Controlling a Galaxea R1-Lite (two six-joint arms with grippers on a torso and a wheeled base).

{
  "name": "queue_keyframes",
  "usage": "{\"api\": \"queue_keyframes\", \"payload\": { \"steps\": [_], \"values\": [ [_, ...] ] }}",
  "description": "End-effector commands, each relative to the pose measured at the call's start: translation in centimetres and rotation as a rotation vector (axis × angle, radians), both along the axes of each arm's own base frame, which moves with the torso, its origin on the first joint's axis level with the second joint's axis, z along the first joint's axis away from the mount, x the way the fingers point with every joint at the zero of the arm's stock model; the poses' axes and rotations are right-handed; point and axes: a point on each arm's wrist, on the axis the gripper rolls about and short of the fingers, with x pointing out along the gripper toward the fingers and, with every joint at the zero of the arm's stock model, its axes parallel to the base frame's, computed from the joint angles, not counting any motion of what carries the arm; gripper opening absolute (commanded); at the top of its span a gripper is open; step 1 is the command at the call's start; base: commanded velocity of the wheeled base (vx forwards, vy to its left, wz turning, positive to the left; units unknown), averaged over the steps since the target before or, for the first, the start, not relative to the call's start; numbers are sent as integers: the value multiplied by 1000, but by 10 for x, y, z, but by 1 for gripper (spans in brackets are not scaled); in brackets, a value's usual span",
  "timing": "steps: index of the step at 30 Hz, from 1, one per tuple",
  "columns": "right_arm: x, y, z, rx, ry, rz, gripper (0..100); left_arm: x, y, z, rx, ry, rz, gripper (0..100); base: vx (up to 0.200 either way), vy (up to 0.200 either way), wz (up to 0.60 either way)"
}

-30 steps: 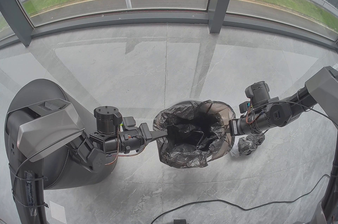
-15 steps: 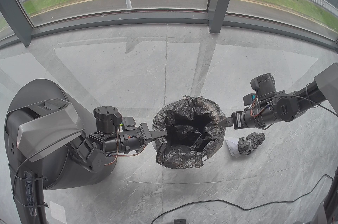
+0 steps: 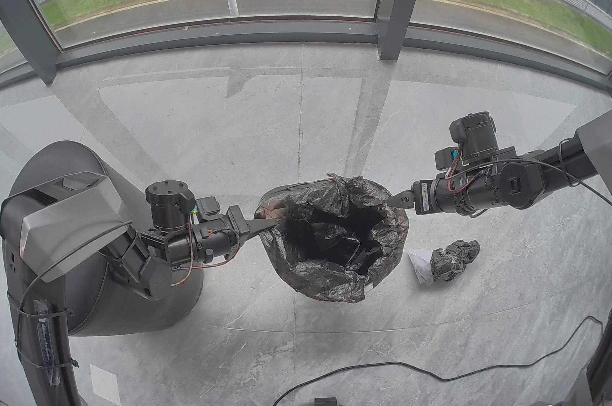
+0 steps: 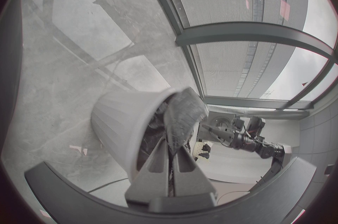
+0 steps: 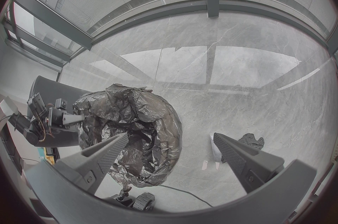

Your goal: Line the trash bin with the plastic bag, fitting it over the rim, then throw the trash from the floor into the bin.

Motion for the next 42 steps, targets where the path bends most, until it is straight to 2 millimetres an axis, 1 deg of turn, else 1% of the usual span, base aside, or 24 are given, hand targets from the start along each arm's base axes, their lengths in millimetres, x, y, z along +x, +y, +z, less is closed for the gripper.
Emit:
{"api": "queue_keyframes", "payload": {
  "steps": [1,9,16,17,21,28,37,40,42],
  "values": [
    [0,2,-4,-2,8,5,100,3,9,6,-4,-11,24,0,0,0,0],
    [-2,1,-7,-7,21,5,100,6,7,3,-2,-12,18,0,0,0,0],
    [-3,1,-10,-9,33,4,100,8,7,-6,3,10,20,0,0,0,0],
    [-3,1,-10,-10,33,5,100,8,7,-6,3,12,20,100,0,0,0],
    [-4,0,-12,-12,41,6,100,10,6,-4,11,33,20,100,0,0,0],
    [-6,0,-13,3,-3,6,100,11,8,-1,9,26,28,100,0,0,0],
    [-7,-3,-13,5,-5,-1,100,13,11,-9,14,44,35,100,0,0,0],
    [-10,-6,-3,35,-19,-24,100,3,14,12,4,22,47,100,0,0,0],
    [-15,-7,9,71,-34,-38,100,-15,18,37,-12,-8,47,100,0,0,0]
  ]
}}
